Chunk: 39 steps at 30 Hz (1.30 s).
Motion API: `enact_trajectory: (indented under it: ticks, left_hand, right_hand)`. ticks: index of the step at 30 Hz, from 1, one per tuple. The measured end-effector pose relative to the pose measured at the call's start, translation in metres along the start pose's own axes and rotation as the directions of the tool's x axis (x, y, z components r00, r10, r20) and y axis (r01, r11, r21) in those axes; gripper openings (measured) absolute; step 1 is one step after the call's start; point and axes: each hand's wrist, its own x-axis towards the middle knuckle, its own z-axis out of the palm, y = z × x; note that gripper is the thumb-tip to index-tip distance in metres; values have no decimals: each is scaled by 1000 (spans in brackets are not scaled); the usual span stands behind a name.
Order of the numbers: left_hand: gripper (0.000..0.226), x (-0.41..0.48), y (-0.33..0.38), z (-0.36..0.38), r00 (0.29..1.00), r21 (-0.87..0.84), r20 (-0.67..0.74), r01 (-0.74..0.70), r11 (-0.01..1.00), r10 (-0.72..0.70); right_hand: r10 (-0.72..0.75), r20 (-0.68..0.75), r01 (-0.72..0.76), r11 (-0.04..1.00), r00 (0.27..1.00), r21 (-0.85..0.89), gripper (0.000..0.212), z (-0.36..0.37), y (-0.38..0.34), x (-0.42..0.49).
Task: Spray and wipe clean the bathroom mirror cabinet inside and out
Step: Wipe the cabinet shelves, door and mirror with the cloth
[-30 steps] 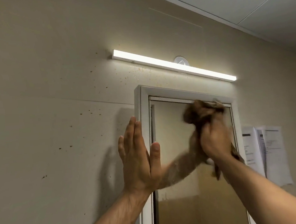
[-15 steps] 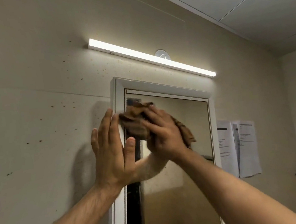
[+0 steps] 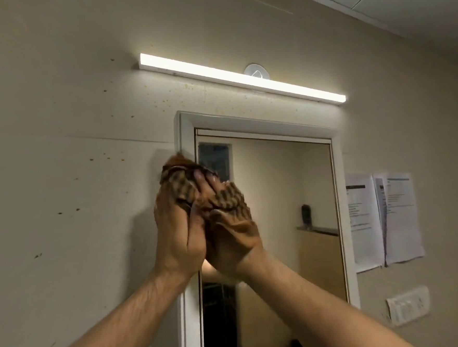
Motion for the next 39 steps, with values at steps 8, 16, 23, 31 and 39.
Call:
enact_trajectory:
  ticks: [8, 16, 23, 31, 39]
  left_hand:
    - [70, -25, -10, -2, 995, 240, 49, 73, 968, -87]
    - [82, -35, 15, -6, 948, 353, 270, -261, 898, 169]
    - [105, -29, 39, -8, 819, 203, 521, -394, 896, 242]
    - [54, -11, 49, -13, 909, 92, 385, 136, 987, -161]
    - [54, -16, 55, -20, 664, 71, 606, 504, 861, -438]
  right_hand:
    - [107, 191, -109, 994, 976, -3, 48, -28, 51, -96]
    - [-196, 211, 139, 956, 958, 258, 19, -64, 67, -31]
    - [-59, 70, -9, 698, 996, 716, 41, -88, 44, -26]
    - [237, 303, -377, 405, 923, 833, 29, -112, 52, -50]
    - [332, 427, -526, 321, 841, 787, 15, -90, 31, -129]
